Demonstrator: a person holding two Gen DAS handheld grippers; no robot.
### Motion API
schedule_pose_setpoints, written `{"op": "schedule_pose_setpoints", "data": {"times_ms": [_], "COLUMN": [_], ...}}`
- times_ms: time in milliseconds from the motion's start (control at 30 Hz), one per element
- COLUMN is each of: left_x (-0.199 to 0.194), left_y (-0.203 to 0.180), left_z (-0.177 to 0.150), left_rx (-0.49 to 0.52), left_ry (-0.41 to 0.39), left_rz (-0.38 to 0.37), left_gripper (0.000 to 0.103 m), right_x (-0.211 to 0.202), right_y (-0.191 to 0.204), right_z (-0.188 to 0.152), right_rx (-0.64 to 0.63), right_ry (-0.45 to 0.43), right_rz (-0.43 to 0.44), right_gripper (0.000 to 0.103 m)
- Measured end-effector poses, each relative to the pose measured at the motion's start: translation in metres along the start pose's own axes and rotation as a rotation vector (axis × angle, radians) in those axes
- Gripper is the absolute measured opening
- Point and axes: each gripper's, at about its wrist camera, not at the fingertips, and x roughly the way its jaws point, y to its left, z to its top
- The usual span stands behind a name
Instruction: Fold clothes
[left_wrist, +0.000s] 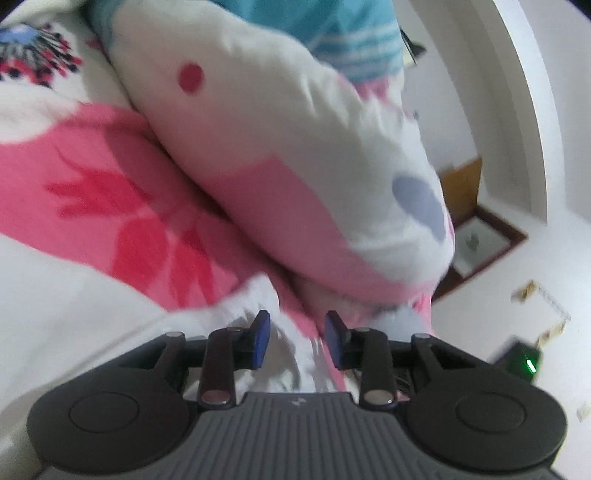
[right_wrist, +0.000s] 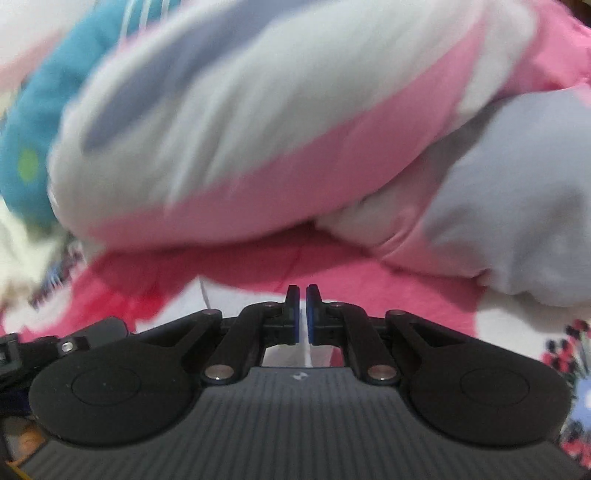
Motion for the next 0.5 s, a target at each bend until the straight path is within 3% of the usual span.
{"op": "schedule_pose_setpoints", "data": {"times_ms": [100, 233, 333, 367, 433, 467, 500], "left_x": [-0.001, -0.001, -0.001, 0.0, 0.002, -0.003, -0.009], "left_y": [0.001, -0.005, -0.009, -0.01, -0.012, -0.01, -0.006], "left_z": [0.003, -0.005, -0.008, -0.009, -0.01, -0.009, -0.009], "left_rx": [-0.01, 0.01, 0.03, 0.035, 0.044, 0.044, 0.043], "left_ry": [-0.009, -0.025, -0.029, -0.027, -0.02, -0.014, -0.009], "left_rz": [0.007, 0.004, -0.007, -0.01, -0.014, -0.013, -0.012], "left_gripper": [0.032, 0.032, 0.032, 0.032, 0.032, 0.032, 0.032], "right_x": [-0.029, -0.043, -0.034, -0.029, -0.018, -0.012, -0.005], "right_y": [0.0, 0.021, 0.033, 0.029, 0.01, -0.002, -0.014], "right_z": [0.001, -0.007, -0.008, -0.006, 0.003, 0.005, 0.007], "right_rx": [0.005, -0.118, -0.193, -0.16, -0.036, 0.031, 0.095], "right_ry": [-0.024, 0.027, 0.069, 0.072, 0.077, 0.088, 0.11], "right_rz": [0.047, 0.124, 0.073, 0.047, 0.015, 0.009, 0.016], "right_gripper": [0.003, 0.003, 0.003, 0.006, 0.022, 0.039, 0.05]}}
